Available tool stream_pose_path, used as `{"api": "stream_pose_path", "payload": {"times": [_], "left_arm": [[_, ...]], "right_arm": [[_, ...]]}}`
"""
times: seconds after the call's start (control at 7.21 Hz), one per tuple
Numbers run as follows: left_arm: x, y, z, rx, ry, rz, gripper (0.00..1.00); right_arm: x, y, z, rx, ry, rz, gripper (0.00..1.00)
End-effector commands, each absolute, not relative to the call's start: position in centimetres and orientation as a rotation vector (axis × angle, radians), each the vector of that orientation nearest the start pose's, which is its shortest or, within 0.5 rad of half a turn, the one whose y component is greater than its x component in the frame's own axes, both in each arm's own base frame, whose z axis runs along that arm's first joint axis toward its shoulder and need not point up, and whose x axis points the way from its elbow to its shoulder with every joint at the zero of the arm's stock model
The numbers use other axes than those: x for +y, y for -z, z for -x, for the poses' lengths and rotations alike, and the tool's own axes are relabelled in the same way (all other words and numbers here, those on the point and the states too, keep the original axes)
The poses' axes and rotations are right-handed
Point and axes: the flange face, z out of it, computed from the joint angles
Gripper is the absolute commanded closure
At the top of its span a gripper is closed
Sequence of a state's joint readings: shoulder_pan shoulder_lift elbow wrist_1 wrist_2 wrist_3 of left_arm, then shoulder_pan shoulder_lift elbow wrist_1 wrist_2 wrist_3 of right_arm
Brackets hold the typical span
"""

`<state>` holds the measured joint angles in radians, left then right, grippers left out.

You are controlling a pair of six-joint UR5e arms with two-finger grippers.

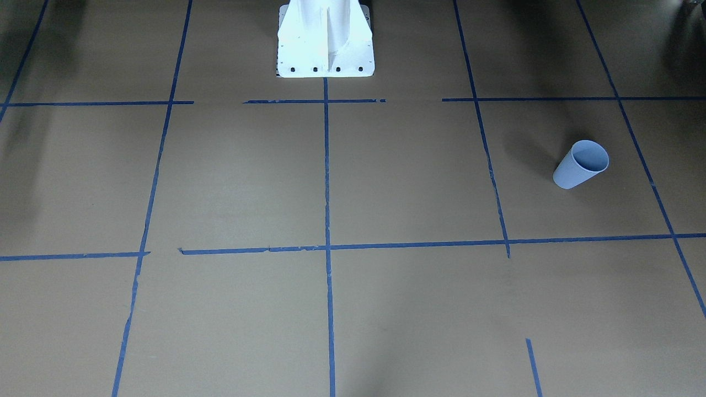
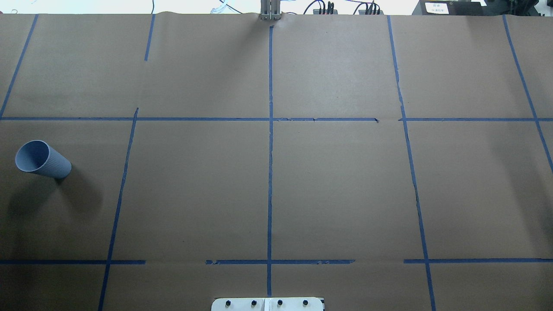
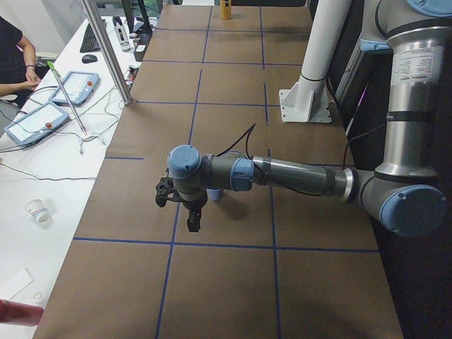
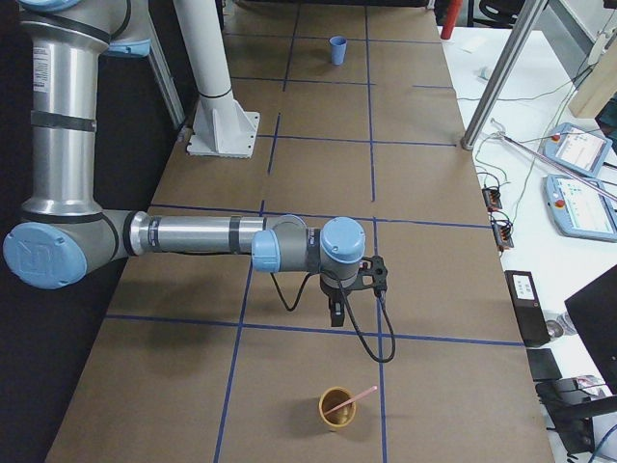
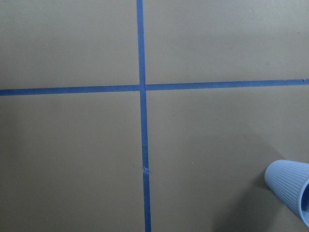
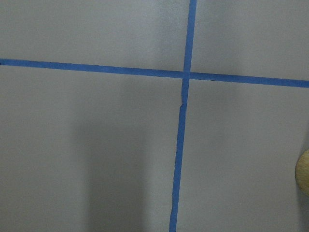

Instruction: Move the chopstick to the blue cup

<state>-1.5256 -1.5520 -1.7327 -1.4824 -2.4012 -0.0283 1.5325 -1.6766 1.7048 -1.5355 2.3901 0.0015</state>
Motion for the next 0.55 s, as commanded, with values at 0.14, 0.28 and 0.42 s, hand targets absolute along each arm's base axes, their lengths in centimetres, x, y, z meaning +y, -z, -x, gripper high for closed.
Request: {"api": "stream_pose_path", "payload": {"times": [0.14, 0.28, 0.42], "left_arm": [[-48.33, -59.60, 3.72, 0.837, -0.046, -0.026, 0.00], [-48.34, -59.60, 3.66, 0.836, -0.044, -0.025, 0.00], [-48.36, -59.44, 3.50, 0.837, -0.048, -0.026, 0.00]], "right_arm": [[-45.28, -63.58, -4.30, -0.823, 0.053, -0.038, 0.00], [-45.28, -63.60, -4.31, -0.822, 0.053, -0.038, 0.00], [-45.45, -63.28, -4.29, -0.823, 0.056, -0.045, 0.00]]}}
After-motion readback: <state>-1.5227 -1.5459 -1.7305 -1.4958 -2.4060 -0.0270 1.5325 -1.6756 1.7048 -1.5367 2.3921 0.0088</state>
